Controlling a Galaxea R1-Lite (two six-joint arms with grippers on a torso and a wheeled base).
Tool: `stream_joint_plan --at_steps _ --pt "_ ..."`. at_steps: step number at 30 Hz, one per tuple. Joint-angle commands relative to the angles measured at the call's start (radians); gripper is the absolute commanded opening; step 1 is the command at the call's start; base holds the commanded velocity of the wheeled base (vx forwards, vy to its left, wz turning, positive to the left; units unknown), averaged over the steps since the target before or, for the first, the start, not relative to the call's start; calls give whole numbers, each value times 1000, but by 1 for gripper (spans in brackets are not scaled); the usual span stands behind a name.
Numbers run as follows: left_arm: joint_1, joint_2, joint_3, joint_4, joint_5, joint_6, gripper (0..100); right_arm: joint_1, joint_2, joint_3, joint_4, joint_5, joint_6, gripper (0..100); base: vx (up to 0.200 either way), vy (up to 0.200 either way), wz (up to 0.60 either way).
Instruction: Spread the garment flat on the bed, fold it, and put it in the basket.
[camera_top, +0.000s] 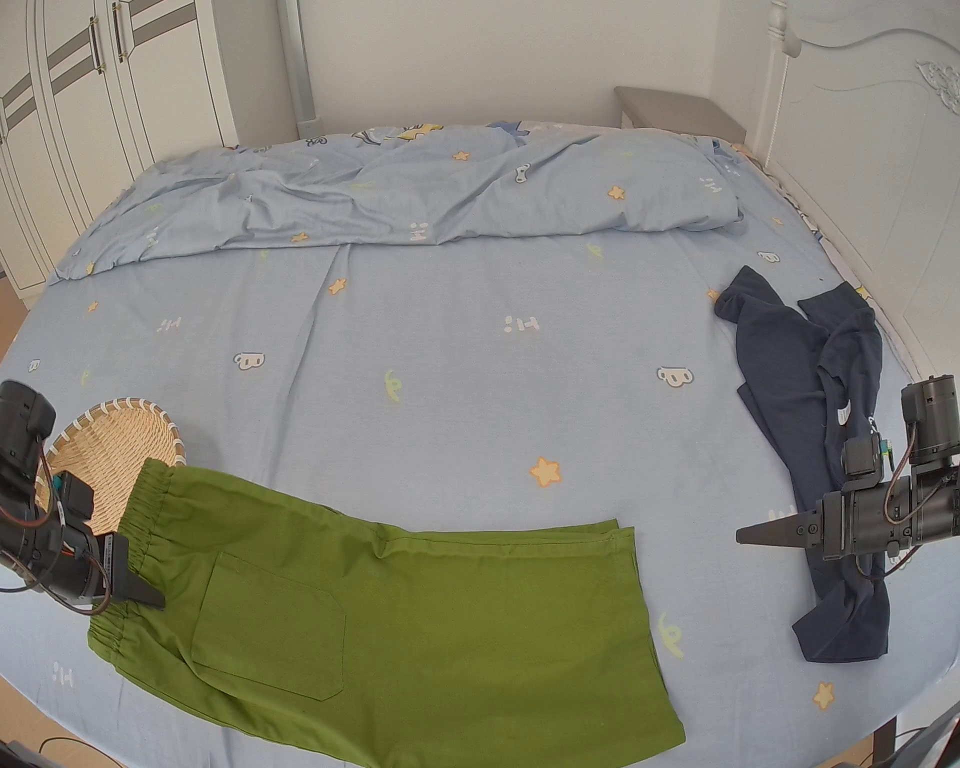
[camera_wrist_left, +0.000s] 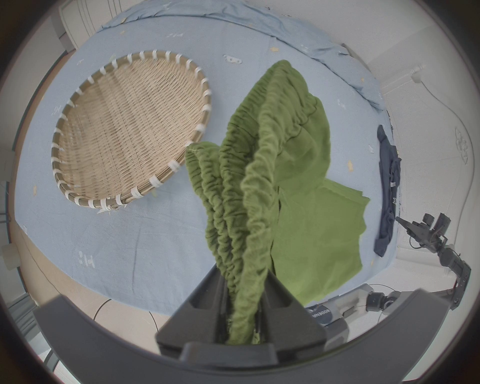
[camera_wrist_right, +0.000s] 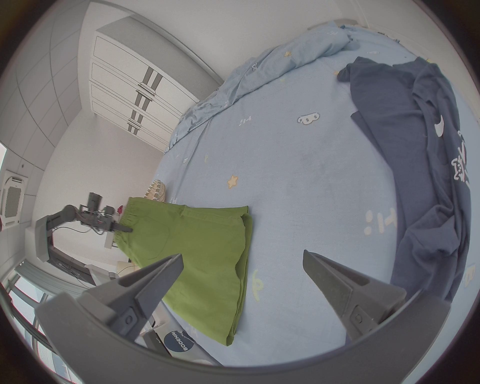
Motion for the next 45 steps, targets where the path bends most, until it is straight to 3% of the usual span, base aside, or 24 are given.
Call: stream_joint_plan --at_steps 1,7,15,24,30,37,45 --pt "-183 -68 -225 188 39 -111 0 44 -43 0 1 -77 27 100 0 0 0" --pt "-397 -65 -276 227 50 -220 0 52 -56 2 1 -74 36 100 0 0 0" --pt "-627 6 -317 211 179 -343 0 55 -54 3 1 -69 36 100 0 0 0" --pt "-808 127 -411 192 188 -389 0 52 -54 -3 -1 -64 56 100 0 0 0" --pt "-966 282 -526 180 271 -503 0 41 -60 -9 -4 -29 91 100 0 0 0" --pt "-1052 336 -549 160 283 -535 0 41 -56 -8 -7 -29 90 100 0 0 0" --pt "-1067 328 -549 143 286 -523 0 43 -56 -12 -4 -26 93 100 0 0 0"
